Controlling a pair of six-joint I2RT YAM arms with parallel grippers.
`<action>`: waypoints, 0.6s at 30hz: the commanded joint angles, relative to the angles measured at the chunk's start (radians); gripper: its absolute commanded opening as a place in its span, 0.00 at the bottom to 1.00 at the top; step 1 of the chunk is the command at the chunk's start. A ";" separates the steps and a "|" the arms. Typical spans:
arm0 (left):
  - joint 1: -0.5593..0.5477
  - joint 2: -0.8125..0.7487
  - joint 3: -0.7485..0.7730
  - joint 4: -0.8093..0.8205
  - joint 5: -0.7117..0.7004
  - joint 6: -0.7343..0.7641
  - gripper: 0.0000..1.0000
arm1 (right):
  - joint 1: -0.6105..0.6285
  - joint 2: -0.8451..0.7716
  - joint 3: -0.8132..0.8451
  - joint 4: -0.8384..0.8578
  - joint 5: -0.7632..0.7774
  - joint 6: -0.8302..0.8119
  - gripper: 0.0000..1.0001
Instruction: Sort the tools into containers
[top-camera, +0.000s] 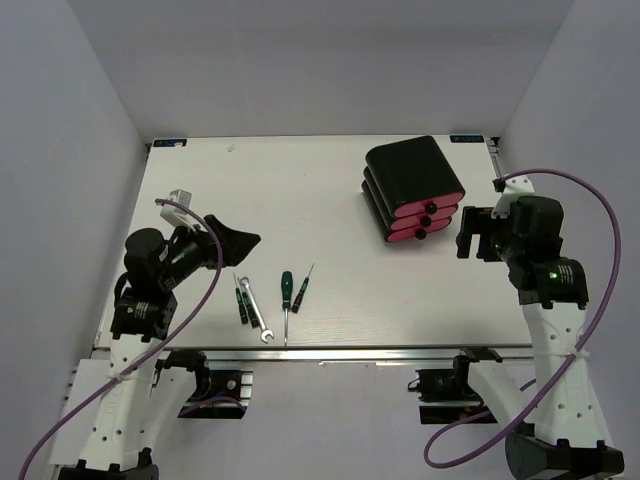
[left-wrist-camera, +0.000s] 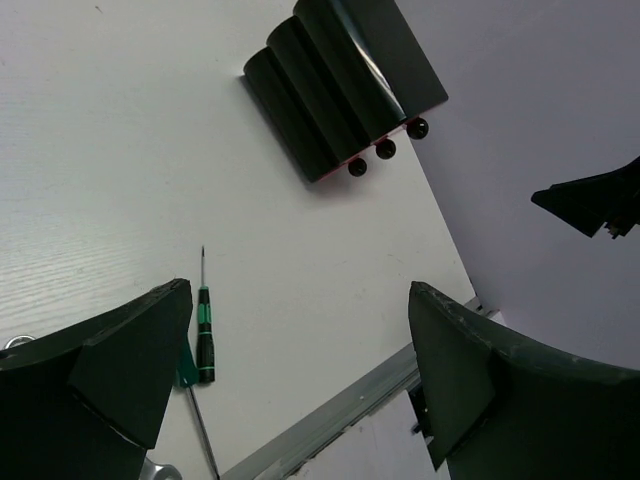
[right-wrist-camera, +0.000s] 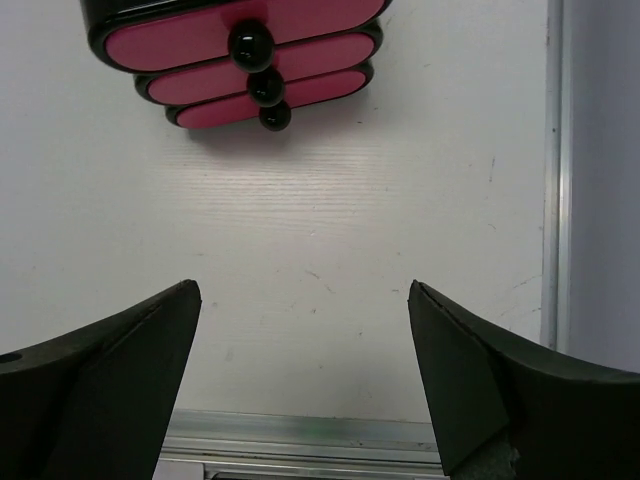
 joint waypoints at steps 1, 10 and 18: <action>0.002 -0.008 -0.009 0.018 0.047 -0.032 0.98 | 0.003 0.002 0.014 0.002 -0.106 -0.040 0.89; 0.002 -0.025 -0.060 -0.001 0.051 -0.068 0.87 | 0.004 -0.060 -0.046 0.047 -0.415 -0.336 0.89; 0.002 0.012 -0.056 -0.077 -0.021 -0.065 0.51 | 0.003 0.075 -0.084 0.162 -0.488 -0.016 0.25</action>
